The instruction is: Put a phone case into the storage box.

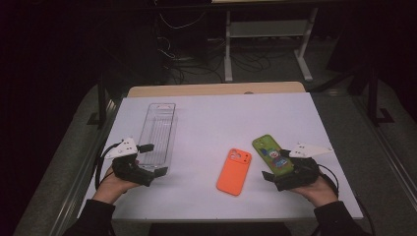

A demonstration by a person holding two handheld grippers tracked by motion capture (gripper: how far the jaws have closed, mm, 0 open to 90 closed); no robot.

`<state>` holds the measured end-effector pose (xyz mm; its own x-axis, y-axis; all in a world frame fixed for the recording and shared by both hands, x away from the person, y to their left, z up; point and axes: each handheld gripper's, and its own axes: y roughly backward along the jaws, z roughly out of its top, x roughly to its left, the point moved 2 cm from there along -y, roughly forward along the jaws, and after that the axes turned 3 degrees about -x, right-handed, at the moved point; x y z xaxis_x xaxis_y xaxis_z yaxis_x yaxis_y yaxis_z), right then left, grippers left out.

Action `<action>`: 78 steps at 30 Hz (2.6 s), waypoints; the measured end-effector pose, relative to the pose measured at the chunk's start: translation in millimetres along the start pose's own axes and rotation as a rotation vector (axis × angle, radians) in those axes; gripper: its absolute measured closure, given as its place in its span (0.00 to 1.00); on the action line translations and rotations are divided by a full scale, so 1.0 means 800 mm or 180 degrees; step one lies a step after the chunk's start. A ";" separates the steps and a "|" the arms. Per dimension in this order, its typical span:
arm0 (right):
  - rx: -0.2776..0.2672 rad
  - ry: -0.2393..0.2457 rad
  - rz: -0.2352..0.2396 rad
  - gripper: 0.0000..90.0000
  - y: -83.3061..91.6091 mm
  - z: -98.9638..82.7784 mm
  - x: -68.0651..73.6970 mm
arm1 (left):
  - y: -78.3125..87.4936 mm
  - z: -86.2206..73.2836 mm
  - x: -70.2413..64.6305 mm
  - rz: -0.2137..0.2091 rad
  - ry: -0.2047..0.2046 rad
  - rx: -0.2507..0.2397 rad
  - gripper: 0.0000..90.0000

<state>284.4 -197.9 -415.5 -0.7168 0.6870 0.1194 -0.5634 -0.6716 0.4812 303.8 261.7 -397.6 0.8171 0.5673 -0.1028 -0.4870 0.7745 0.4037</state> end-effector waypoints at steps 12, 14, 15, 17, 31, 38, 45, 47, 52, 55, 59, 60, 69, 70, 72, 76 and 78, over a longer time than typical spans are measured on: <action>-0.0015 0.0006 -0.0076 0.00 0.002 0.009 0.000 | 0.001 0.002 0.002 0.0014 0.0007 -0.0037 0.00; -0.0013 0.0017 -0.0105 0.00 0.002 0.012 -0.001 | 0.000 0.002 0.002 0.0010 0.0000 -0.0031 0.00; -0.0021 0.0014 -0.0119 0.00 0.002 0.014 -0.002 | 0.000 0.002 0.002 0.0009 0.0000 -0.0035 0.00; -0.0019 -0.0025 -0.0136 0.00 0.003 0.016 -0.004 | 0.000 0.002 0.002 0.0007 -0.0006 -0.0025 0.00; 0.0100 -0.0014 -0.0263 0.00 -0.005 0.037 -0.016 | 0.002 0.001 0.003 0.0027 -0.0037 -0.0020 0.00; 0.0135 -0.0018 -0.0366 0.00 -0.013 0.048 -0.027 | 0.001 0.001 0.002 0.0031 -0.0062 0.0012 0.00; 0.0179 -0.0036 -0.0454 0.00 -0.020 0.054 -0.039 | 0.000 0.001 0.002 0.0028 -0.0057 0.0013 0.00; 0.0188 -0.0039 -0.0480 0.00 -0.022 0.055 -0.044 | 0.000 0.001 0.001 0.0025 -0.0061 0.0015 0.00; 0.0159 -0.0088 -0.0549 0.00 -0.022 0.060 -0.053 | 0.000 0.002 0.001 0.0015 -0.0063 0.0025 0.00; 0.0142 -0.0128 -0.0589 0.00 -0.023 0.065 -0.065 | -0.001 0.002 0.000 0.0019 -0.0041 -0.0001 0.00; 0.0151 -0.0168 -0.0637 0.00 -0.026 0.068 -0.075 | -0.002 0.001 -0.001 0.0022 -0.0030 0.0009 0.00; 0.0161 -0.0166 -0.0654 0.00 -0.027 0.068 -0.078 | -0.002 0.001 0.000 0.0021 -0.0038 0.0023 0.00; 0.0216 -0.0217 -0.0722 0.00 -0.040 0.071 -0.087 | -0.002 0.002 -0.001 0.0010 -0.0044 0.0027 0.00; 0.0224 -0.0213 -0.0730 0.00 -0.040 0.071 -0.087 | -0.003 0.002 -0.002 0.0006 -0.0037 0.0021 0.00; 0.0231 -0.0218 -0.0731 0.00 -0.041 0.071 -0.086 | -0.003 0.002 -0.002 0.0008 -0.0033 0.0023 0.00; 0.0283 -0.0201 -0.0735 0.00 -0.041 0.070 -0.085 | -0.002 0.002 -0.001 0.0015 -0.0027 0.0029 0.00; 0.0312 -0.0241 -0.0750 0.00 -0.041 0.069 -0.085 | -0.002 0.002 -0.001 0.0016 -0.0026 0.0026 0.00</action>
<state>374.0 -207.1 -391.1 -0.5356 0.8426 0.0570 -0.6661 -0.4630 0.5847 304.4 259.4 -396.9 0.8171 0.5689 -0.0934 -0.4886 0.7693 0.4117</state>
